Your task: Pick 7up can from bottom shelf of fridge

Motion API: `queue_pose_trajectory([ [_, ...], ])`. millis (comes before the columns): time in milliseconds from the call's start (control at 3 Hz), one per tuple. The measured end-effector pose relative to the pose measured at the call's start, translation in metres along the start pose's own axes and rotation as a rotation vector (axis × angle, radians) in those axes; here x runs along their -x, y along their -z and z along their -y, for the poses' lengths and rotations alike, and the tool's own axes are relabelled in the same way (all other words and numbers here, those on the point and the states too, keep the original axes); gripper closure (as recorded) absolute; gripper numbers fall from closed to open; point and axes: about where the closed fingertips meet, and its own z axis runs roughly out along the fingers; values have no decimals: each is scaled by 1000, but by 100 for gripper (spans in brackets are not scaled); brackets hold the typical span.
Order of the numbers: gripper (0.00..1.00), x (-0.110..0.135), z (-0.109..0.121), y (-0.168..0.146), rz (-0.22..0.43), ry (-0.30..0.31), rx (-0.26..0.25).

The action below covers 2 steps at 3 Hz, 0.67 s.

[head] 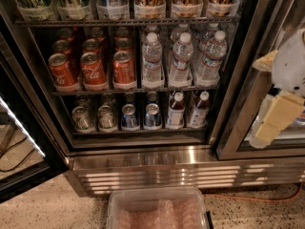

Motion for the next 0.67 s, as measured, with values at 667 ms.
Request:
queue_pose_trajectory([
  [667,0,16,-46,-147,355,-146,179],
])
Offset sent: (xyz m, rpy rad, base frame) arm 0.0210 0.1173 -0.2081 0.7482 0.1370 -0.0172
